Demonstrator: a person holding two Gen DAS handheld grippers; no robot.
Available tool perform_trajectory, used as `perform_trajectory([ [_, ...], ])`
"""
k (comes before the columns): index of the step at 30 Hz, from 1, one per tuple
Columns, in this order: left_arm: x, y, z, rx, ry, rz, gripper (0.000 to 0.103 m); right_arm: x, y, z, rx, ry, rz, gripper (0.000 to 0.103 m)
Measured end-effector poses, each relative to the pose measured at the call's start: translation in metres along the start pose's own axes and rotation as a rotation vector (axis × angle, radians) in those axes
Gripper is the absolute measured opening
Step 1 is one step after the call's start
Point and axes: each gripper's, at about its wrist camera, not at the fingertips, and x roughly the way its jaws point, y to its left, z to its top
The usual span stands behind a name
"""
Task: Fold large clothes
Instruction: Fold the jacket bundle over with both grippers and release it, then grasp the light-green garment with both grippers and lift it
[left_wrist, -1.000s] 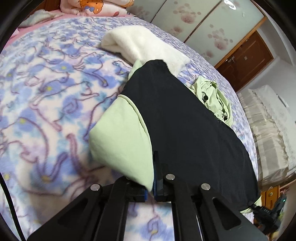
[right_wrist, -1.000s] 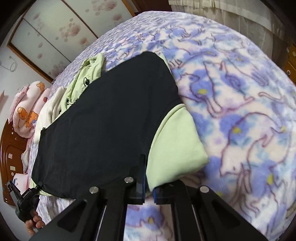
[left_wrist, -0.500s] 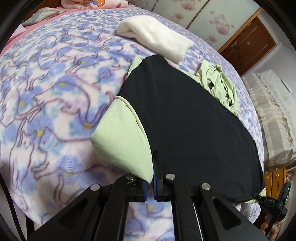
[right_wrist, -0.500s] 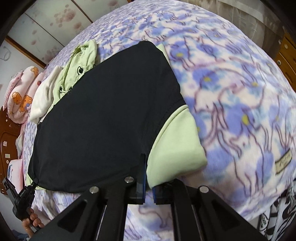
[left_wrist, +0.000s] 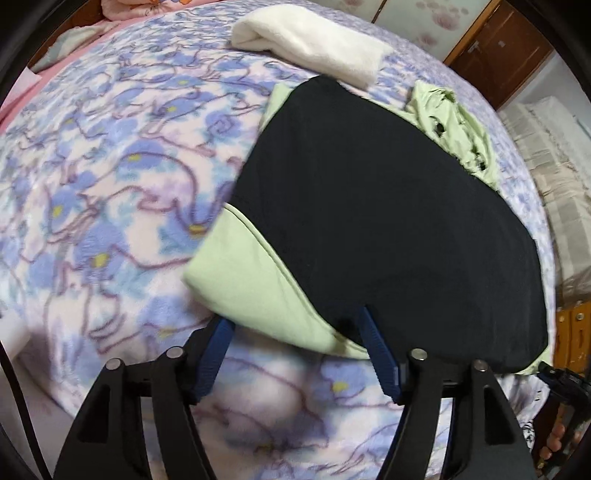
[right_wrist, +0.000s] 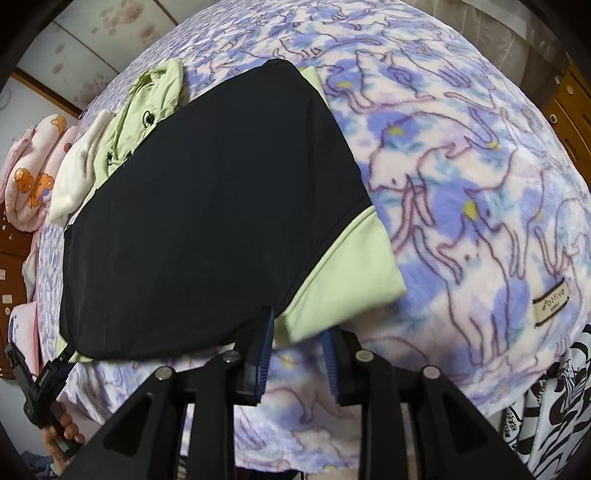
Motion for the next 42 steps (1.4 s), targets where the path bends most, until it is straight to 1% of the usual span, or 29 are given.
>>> perform_trajectory([
  [2, -0.004, 0.001, 0.001, 0.009, 0.002, 0.021, 0.069, -0.008, -0.001, -0.003, -0.014, -0.004, 0.000, 0.026],
  [7, -0.025, -0.002, 0.008, 0.052, -0.040, 0.089, 0.069, -0.029, 0.002, -0.003, -0.035, -0.032, 0.017, 0.026],
  [9, -0.035, -0.006, 0.014, 0.067, -0.058, 0.088, 0.069, -0.038, 0.008, 0.001, -0.053, -0.053, 0.017, 0.026],
  [12, -0.051, -0.015, 0.031, 0.094, -0.091, 0.069, 0.069, -0.050, 0.022, 0.011, -0.097, -0.081, 0.013, 0.026],
  [16, -0.063, -0.038, 0.068, 0.159, -0.136, 0.043, 0.069, -0.065, 0.046, 0.041, -0.150, -0.132, 0.015, 0.026],
  [20, -0.064, -0.070, 0.118, 0.222, -0.165, -0.005, 0.069, -0.073, 0.078, 0.089, -0.203, -0.201, 0.009, 0.026],
  [23, -0.058, -0.099, 0.156, 0.278, -0.192, -0.022, 0.069, -0.076, 0.101, 0.125, -0.246, -0.248, 0.002, 0.026],
  [26, -0.044, -0.130, 0.199, 0.332, -0.216, -0.053, 0.069, -0.073, 0.120, 0.161, -0.262, -0.281, 0.010, 0.026],
  [29, -0.021, -0.156, 0.239, 0.339, -0.220, -0.080, 0.069, -0.063, 0.137, 0.201, -0.258, -0.308, 0.022, 0.027],
  [32, 0.008, -0.180, 0.273, 0.355, -0.217, -0.096, 0.069, -0.043, 0.150, 0.238, -0.249, -0.311, 0.045, 0.028],
  [34, 0.033, -0.195, 0.294, 0.368, -0.196, -0.105, 0.068, -0.025, 0.160, 0.264, -0.245, -0.310, 0.058, 0.031],
  [35, 0.046, -0.202, 0.303, 0.373, -0.182, -0.109, 0.068, -0.016, 0.164, 0.275, -0.240, -0.307, 0.066, 0.036],
  [37, 0.072, -0.211, 0.316, 0.375, -0.159, -0.112, 0.068, 0.007, 0.172, 0.297, -0.227, -0.290, 0.084, 0.042],
  [40, 0.117, -0.228, 0.336, 0.379, -0.119, -0.127, 0.068, 0.044, 0.183, 0.328, -0.205, -0.248, 0.107, 0.043],
  [42, 0.142, -0.241, 0.346, 0.401, -0.099, -0.114, 0.068, 0.067, 0.191, 0.347, -0.205, -0.222, 0.112, 0.043],
])
